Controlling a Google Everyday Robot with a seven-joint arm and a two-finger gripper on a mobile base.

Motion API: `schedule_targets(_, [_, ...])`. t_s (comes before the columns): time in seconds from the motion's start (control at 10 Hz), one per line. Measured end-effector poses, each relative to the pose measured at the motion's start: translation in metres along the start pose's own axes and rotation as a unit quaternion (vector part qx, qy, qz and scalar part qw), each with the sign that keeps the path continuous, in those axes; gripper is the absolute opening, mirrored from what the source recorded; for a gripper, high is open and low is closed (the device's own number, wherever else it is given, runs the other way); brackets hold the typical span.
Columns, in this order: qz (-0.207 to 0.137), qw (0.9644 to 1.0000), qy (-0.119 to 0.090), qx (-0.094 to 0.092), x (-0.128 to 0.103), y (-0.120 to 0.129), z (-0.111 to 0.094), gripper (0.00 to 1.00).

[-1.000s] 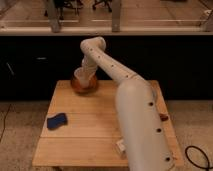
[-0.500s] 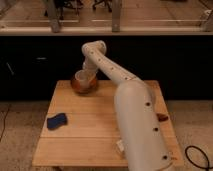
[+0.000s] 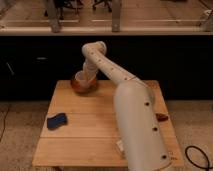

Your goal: Place the ceramic cup in the ceramic bowl

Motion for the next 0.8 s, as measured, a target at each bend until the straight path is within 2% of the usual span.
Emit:
schedule_targets(0.1, [-0.003, 1.0, -0.001, 0.0, -0.0009, 0.0, -0.0018, 0.4])
schedule_targets(0.5, [-0.009, 1.0, 0.001, 0.001, -0.0036, -0.0004, -0.0067, 0.77])
schedule_targets(0.8, [-0.012, 0.9999, 0.002, 0.003, -0.0059, 0.0005, -0.0116, 0.8])
